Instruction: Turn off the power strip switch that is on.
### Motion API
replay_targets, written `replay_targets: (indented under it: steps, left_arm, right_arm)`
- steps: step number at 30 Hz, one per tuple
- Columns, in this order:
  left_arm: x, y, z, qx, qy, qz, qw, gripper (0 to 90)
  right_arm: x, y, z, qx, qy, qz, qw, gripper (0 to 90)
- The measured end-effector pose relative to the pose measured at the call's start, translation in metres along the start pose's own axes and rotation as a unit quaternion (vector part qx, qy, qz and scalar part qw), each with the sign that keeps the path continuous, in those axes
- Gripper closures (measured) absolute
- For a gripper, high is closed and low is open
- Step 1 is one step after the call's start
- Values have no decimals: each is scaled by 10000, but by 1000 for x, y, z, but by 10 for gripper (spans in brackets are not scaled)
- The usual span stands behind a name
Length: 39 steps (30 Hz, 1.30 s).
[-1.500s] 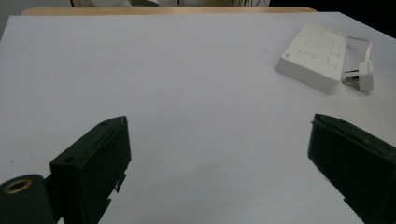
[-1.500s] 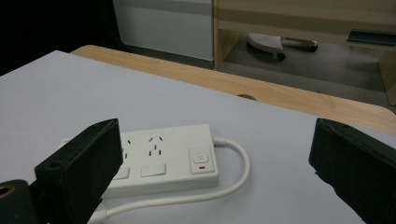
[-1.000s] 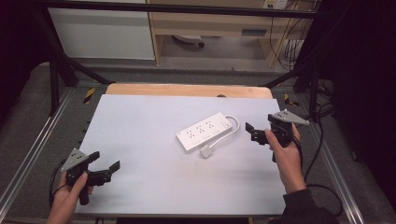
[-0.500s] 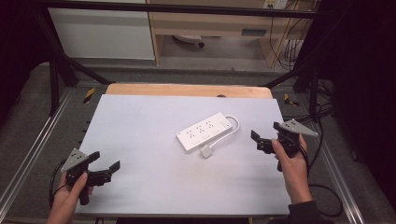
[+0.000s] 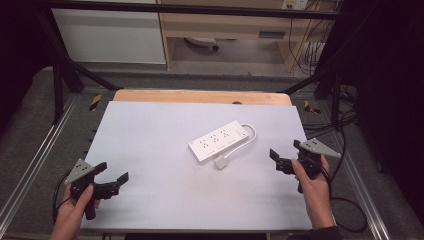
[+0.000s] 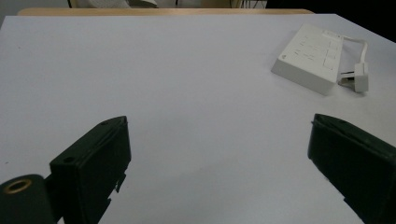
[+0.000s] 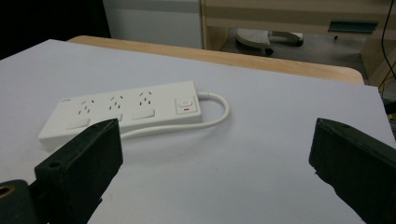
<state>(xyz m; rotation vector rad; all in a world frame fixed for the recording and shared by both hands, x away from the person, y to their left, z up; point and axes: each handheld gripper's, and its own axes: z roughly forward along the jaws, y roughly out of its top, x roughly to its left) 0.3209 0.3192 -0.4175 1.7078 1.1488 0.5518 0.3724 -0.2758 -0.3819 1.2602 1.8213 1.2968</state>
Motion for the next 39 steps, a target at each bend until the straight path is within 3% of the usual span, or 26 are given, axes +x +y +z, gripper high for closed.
replay_targets:
  steps: [13, 26, 37, 39]
  left_arm:
    - [-1, 0, 0, -17, -27, 5, 10000, 59]
    - [-1, 1, -1, -82, -38, -36, 10000, 59]
    - [-4, 2, 0, -103, -127, 33, 9999, 59]
    - [-4, 2, 0, -96, -127, 36, 9999, 59]
  right_arm:
    - [6, -23, 8, 214, 150, 71, 9996, 34]
    - [19, -40, 25, 499, 357, -47, 9981, 35]
    - [35, -51, 48, 981, 582, -195, 9933, 37]
    - [34, -52, 49, 1081, 434, -293, 9928, 37]
